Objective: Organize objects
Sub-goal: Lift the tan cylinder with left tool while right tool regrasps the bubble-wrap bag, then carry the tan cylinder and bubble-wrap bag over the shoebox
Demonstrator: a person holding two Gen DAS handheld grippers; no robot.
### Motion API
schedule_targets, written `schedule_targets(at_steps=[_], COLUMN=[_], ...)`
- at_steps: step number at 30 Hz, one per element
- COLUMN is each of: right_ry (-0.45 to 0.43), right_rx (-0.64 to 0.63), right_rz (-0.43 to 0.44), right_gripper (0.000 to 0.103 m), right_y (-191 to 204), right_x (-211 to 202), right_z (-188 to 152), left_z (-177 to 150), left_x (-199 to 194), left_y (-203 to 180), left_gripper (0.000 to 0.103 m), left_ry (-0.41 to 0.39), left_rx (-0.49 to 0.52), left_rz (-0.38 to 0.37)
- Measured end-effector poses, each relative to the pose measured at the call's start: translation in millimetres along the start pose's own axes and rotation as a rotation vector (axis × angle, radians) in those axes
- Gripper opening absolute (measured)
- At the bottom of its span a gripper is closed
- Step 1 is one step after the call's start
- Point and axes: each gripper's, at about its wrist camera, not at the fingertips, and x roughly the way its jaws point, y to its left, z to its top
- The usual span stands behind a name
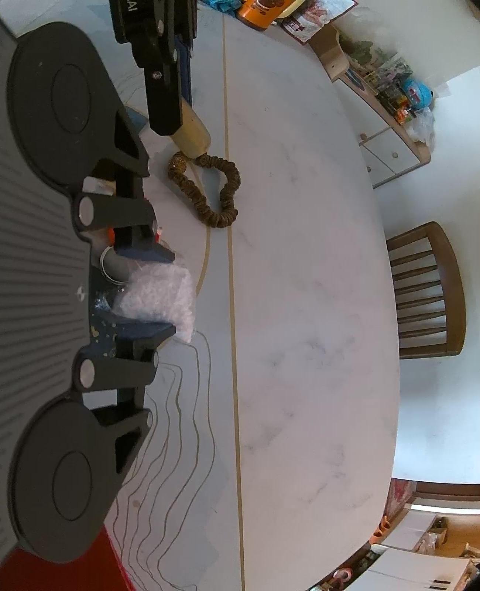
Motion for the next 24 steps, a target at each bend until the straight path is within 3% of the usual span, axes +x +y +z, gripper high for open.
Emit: schedule_targets(at_steps=[9, 24], right_ry=[-0.047, -0.108], right_rx=[0.027, 0.016], right_rz=[0.013, 0.008], right_gripper=[0.028, 0.028], right_y=[0.9, 0.2], right_x=[-30.6, -135.4], right_z=[-3.3, -29.8], left_z=[2.1, -8.2], left_x=[-17.4, -65.0], left_y=[-14.8, -75.3], left_gripper=[0.019, 0.019], left_ry=[-0.028, -0.072], left_rx=[0.023, 0.099], left_rz=[-0.012, -0.058])
